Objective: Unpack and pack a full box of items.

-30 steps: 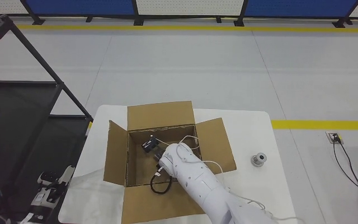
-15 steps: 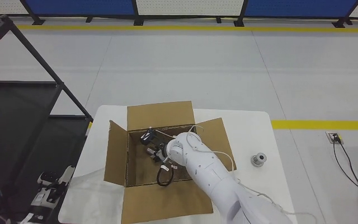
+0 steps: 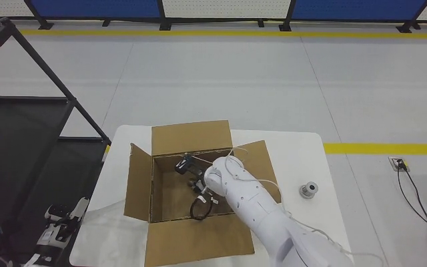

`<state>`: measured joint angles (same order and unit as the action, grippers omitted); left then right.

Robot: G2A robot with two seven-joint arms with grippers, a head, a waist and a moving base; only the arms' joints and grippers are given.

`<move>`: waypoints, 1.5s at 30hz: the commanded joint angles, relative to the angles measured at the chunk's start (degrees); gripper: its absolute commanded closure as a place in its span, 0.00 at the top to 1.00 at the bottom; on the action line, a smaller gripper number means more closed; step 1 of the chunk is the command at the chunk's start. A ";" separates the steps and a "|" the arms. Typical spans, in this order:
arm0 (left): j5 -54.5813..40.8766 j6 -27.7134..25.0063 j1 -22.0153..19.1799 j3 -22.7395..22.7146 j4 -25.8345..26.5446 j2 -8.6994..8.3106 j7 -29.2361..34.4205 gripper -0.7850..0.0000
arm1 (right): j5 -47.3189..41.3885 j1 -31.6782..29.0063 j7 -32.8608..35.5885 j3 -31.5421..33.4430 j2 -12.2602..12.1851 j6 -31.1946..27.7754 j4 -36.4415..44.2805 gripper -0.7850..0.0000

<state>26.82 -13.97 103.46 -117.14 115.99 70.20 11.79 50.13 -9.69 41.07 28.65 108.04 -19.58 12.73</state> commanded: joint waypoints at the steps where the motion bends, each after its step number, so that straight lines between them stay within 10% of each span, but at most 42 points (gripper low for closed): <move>1: 0.00 0.00 0.00 0.00 0.00 0.00 0.00 1.00 | 0.74 -0.13 4.30 -0.18 -0.25 0.48 1.48 0.00; 9: 0.00 0.00 0.00 0.00 0.00 0.00 0.00 1.00 | 3.32 -1.49 15.49 -0.14 -1.87 3.37 8.72 0.00; 14: 0.00 0.00 0.00 0.00 0.00 0.00 0.00 1.00 | 3.90 -2.89 18.08 1.03 -3.36 4.62 11.82 0.32; 28: 0.00 0.00 0.00 0.00 0.00 0.00 0.00 1.00 | 5.27 -5.39 18.20 4.05 -6.06 4.24 15.11 0.34; 37: 0.00 0.00 0.00 0.00 0.00 0.00 0.00 1.00 | 6.07 -6.09 16.66 4.76 -6.26 3.75 16.01 0.66; 45: 0.00 0.00 0.00 0.00 0.00 0.00 0.00 1.00 | 7.10 -6.46 14.94 4.79 -5.89 3.33 16.07 0.61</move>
<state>26.82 -13.97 103.46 -117.14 115.99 70.20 11.79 57.16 -16.14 56.18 33.44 102.09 -16.16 29.05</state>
